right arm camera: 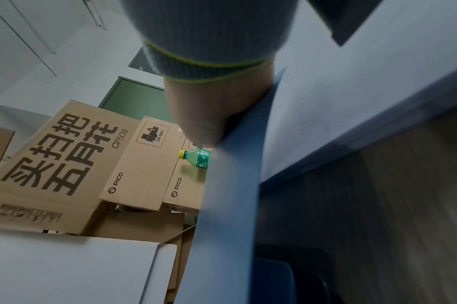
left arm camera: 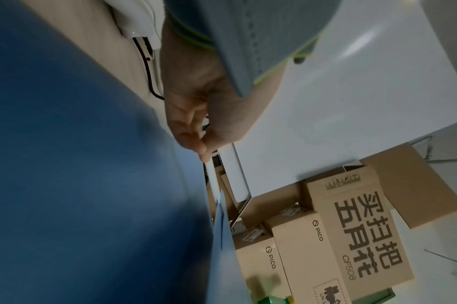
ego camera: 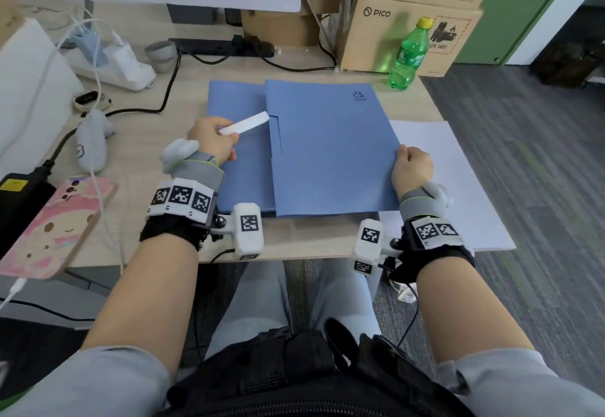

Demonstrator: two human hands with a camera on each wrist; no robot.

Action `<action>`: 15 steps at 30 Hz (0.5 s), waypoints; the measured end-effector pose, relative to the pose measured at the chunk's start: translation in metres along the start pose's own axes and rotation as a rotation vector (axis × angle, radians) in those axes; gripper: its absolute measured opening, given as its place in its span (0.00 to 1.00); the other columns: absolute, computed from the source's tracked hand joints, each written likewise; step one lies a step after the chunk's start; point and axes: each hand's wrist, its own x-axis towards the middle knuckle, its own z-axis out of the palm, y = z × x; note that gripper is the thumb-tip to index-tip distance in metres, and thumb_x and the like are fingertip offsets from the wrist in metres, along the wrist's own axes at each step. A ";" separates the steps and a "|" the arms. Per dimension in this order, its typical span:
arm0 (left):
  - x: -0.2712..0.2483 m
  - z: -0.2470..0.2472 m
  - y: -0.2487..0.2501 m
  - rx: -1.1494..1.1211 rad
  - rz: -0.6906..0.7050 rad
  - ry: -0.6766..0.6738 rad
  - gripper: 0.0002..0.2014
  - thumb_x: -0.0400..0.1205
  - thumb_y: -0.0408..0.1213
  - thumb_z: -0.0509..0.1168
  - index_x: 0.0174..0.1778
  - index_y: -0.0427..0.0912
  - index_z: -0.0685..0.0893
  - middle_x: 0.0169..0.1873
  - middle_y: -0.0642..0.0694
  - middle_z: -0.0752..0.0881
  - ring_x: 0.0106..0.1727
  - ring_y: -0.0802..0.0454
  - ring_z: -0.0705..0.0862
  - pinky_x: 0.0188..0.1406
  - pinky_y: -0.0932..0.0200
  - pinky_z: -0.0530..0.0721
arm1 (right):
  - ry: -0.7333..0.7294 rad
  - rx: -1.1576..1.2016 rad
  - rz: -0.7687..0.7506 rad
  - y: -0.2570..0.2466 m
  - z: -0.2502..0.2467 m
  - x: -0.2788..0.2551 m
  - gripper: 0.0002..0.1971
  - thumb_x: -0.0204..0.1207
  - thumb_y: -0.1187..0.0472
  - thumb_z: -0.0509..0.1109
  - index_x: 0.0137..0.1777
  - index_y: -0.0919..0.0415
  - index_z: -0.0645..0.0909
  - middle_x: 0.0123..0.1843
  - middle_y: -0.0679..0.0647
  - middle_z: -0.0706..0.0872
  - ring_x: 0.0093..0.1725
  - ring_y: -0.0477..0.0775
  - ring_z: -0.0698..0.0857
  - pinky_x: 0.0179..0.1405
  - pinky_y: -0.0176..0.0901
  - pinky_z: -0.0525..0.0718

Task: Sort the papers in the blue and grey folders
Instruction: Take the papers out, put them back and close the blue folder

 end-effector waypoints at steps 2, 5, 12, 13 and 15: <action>0.000 0.004 -0.001 -0.017 -0.010 0.033 0.16 0.79 0.25 0.62 0.64 0.36 0.79 0.50 0.42 0.78 0.09 0.64 0.76 0.13 0.72 0.79 | -0.006 -0.010 0.002 0.002 -0.004 0.000 0.16 0.85 0.58 0.54 0.40 0.64 0.76 0.40 0.60 0.81 0.46 0.64 0.77 0.41 0.43 0.66; -0.009 0.014 0.007 -0.023 0.013 0.027 0.17 0.79 0.23 0.61 0.64 0.35 0.78 0.56 0.45 0.73 0.14 0.59 0.79 0.13 0.72 0.78 | -0.035 -0.021 0.027 0.006 -0.010 0.001 0.15 0.84 0.56 0.56 0.64 0.60 0.78 0.60 0.60 0.85 0.50 0.60 0.81 0.46 0.42 0.72; -0.044 0.055 0.022 0.101 -0.018 -0.299 0.16 0.79 0.25 0.64 0.64 0.30 0.79 0.48 0.38 0.83 0.40 0.47 0.82 0.24 0.69 0.85 | -0.153 -0.143 0.027 0.005 -0.014 -0.003 0.21 0.74 0.64 0.67 0.68 0.63 0.78 0.68 0.61 0.80 0.65 0.64 0.80 0.55 0.46 0.77; -0.046 0.058 0.022 0.139 0.002 -0.296 0.17 0.78 0.26 0.65 0.64 0.30 0.80 0.53 0.36 0.84 0.45 0.45 0.83 0.31 0.65 0.88 | -0.168 -0.162 0.024 0.004 -0.013 -0.004 0.22 0.73 0.64 0.68 0.68 0.63 0.77 0.69 0.62 0.78 0.66 0.64 0.79 0.55 0.46 0.76; -0.050 0.061 0.023 0.174 0.021 -0.272 0.17 0.78 0.26 0.65 0.63 0.30 0.81 0.60 0.35 0.84 0.53 0.39 0.85 0.46 0.54 0.88 | -0.153 -0.218 0.000 0.003 -0.015 -0.006 0.23 0.72 0.64 0.69 0.69 0.61 0.75 0.70 0.60 0.73 0.68 0.64 0.75 0.55 0.46 0.74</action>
